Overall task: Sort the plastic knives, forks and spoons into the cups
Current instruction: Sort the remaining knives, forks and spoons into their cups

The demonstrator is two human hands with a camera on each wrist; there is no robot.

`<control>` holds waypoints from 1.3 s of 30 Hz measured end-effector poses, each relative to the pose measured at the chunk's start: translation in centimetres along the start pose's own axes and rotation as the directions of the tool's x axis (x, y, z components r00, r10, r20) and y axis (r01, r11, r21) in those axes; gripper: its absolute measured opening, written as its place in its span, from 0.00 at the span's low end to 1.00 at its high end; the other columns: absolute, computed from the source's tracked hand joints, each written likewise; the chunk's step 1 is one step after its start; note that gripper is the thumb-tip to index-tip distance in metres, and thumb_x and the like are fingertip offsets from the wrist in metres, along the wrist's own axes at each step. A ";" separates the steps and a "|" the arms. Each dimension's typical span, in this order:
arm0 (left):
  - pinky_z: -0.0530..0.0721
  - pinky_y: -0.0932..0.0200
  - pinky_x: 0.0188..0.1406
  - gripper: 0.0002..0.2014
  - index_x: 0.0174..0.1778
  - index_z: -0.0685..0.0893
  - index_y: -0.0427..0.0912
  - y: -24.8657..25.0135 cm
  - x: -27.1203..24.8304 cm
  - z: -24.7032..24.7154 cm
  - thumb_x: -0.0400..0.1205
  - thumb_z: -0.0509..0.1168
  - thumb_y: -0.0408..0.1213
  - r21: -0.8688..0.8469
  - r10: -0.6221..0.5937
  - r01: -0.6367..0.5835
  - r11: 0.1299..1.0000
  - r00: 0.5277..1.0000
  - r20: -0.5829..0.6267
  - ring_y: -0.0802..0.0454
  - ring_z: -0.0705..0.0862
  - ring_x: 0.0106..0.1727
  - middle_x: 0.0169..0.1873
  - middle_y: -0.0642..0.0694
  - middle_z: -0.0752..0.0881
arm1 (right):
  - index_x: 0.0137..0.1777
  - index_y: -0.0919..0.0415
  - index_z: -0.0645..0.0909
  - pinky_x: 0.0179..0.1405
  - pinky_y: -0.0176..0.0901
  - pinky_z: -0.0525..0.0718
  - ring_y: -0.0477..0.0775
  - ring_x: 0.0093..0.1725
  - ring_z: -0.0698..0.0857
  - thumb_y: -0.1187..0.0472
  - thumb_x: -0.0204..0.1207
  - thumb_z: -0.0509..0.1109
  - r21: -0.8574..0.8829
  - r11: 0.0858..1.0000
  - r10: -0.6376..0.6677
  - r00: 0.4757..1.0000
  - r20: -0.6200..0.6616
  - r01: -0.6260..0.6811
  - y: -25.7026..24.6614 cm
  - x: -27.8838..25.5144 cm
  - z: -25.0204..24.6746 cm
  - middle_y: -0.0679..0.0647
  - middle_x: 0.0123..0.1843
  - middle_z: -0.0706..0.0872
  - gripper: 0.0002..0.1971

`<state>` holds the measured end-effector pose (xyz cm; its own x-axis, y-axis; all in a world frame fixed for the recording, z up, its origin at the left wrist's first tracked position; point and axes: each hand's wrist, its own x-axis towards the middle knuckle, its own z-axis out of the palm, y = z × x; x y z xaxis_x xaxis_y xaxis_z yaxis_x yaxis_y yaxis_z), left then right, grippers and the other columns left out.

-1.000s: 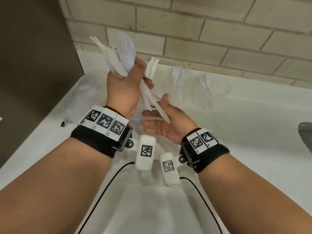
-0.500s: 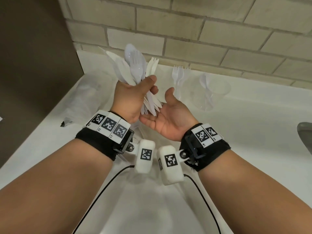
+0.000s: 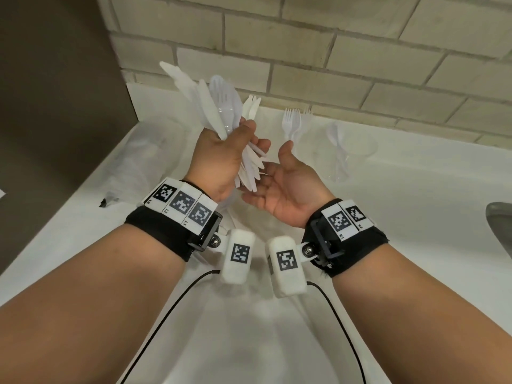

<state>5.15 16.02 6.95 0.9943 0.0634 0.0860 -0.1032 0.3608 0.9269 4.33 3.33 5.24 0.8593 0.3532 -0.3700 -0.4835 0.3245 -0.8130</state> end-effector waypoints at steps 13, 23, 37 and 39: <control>0.72 0.60 0.22 0.09 0.33 0.80 0.41 -1.6 -1.6 -0.9 0.77 0.71 0.28 0.352 -0.268 0.132 0.927 0.889 0.372 0.52 0.69 0.16 0.16 0.48 0.72 | 0.73 0.48 0.75 0.73 0.47 0.73 0.44 0.72 0.77 0.49 0.82 0.62 -0.636 0.560 -0.576 0.801 0.163 0.532 -8.2 -2.4 2.9 0.43 0.73 0.78 0.20; 0.80 0.51 0.32 0.06 0.33 0.84 0.46 -1.7 -1.7 -1.2 0.76 0.71 0.40 0.355 -0.269 0.146 0.923 0.906 0.327 0.47 0.74 0.21 0.23 0.40 0.74 | 0.63 0.51 0.81 0.63 0.35 0.80 0.43 0.63 0.83 0.51 0.77 0.70 -0.655 0.577 -0.560 0.820 0.119 0.489 -6.5 -2.6 2.0 0.44 0.62 0.85 0.15; 0.86 0.56 0.28 0.05 0.40 0.80 0.39 -1.6 -2.2 -1.1 0.82 0.65 0.31 0.301 -0.370 0.275 0.913 0.869 0.329 0.55 0.78 0.20 0.18 0.50 0.77 | 0.52 0.52 0.84 0.43 0.34 0.83 0.46 0.45 0.86 0.52 0.70 0.79 -0.816 0.458 -0.604 0.797 0.005 0.352 -5.2 -2.3 1.4 0.50 0.52 0.88 0.13; 0.82 0.58 0.25 0.05 0.41 0.81 0.40 -2.0 -2.0 -1.1 0.82 0.67 0.34 0.318 -0.349 0.258 0.912 0.896 0.274 0.55 0.76 0.20 0.18 0.50 0.75 | 0.43 0.49 0.80 0.39 0.25 0.77 0.39 0.44 0.82 0.47 0.65 0.81 -0.869 0.382 -0.720 0.691 -0.066 0.315 -5.3 -2.2 1.4 0.43 0.50 0.83 0.14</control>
<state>3.36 16.24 4.51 0.9345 -0.3245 -0.1461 0.1711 0.0498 0.9840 4.78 2.07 10.98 0.9527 -0.0479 0.3002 0.2311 -0.5277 -0.8174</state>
